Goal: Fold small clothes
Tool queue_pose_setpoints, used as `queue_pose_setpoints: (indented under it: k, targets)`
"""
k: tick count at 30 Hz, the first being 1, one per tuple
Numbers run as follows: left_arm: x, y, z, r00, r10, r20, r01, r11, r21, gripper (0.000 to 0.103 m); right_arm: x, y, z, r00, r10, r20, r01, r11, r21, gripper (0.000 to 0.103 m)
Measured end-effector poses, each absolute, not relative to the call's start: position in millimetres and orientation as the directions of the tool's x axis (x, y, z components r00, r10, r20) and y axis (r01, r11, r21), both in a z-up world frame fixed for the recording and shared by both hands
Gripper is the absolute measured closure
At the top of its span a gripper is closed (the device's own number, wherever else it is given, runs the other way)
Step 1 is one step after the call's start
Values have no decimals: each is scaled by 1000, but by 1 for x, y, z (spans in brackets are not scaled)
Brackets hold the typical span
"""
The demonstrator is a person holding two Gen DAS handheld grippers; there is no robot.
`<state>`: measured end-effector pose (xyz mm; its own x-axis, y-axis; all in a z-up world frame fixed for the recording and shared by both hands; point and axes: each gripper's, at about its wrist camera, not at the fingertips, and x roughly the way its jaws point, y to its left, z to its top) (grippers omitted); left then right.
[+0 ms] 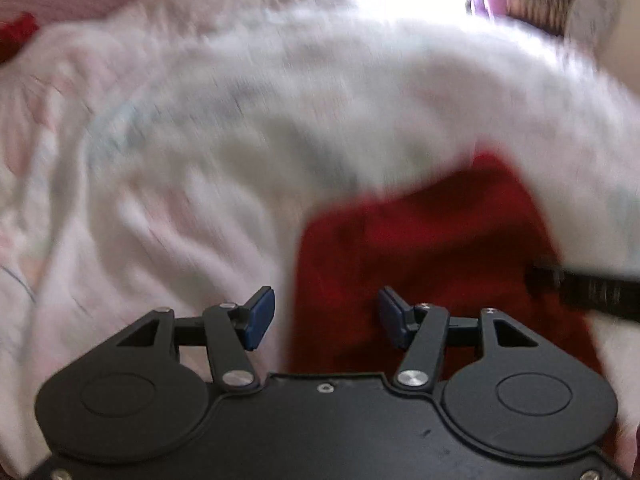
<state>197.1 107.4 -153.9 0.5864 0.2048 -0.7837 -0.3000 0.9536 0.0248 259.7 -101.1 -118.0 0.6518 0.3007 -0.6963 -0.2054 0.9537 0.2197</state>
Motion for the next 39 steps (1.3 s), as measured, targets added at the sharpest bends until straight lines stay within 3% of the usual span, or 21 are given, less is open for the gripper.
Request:
queue_pose_setpoints:
  k: [3, 6, 13, 17, 22, 24, 27, 29, 32, 39]
  targets:
    - [211, 103, -171, 558, 279, -782, -318, 942, 109, 30, 266, -100, -151, 622, 268, -736, -177, 964, 200, 78]
    - [203, 102, -149, 577, 274, -769, -316, 943, 99, 32, 275, -105, -170, 618, 285, -733, -159, 958, 238, 78]
    - [139, 90, -105, 630, 171, -757, -283, 959, -19, 32, 237, -120, -125, 621, 316, -718, -207, 949, 239, 78]
    - [130, 73, -150, 497, 178, -849, -229, 971, 69, 30, 202, -130, -122, 595, 364, -717, -261, 931, 256, 77]
    - [118, 72, -115, 557, 177, -812, -216, 974, 64, 32, 180, -122, -145, 585, 334, -739, -323, 932, 165, 76]
    - [114, 81, -104, 588, 163, -792, -210, 977, 46, 32, 171, -122, -133, 607, 330, -723, -328, 933, 150, 72]
    - [126, 100, -115, 535, 138, -833, -218, 976, 22, 32, 164, -129, -112, 621, 354, -700, -336, 926, 170, 47]
    - [138, 114, -128, 496, 44, -867, -202, 977, -65, 32, 165, -135, -105, 645, 351, -679, -327, 930, 170, 32]
    - [149, 128, -143, 490, -94, -867, -202, 955, -218, 31, 179, -143, -111, 637, 322, -700, -280, 943, 178, 31]
    - [168, 127, -153, 498, -120, -859, -179, 955, -237, 25, 206, -152, -155, 541, 346, -767, -192, 938, 288, 31]
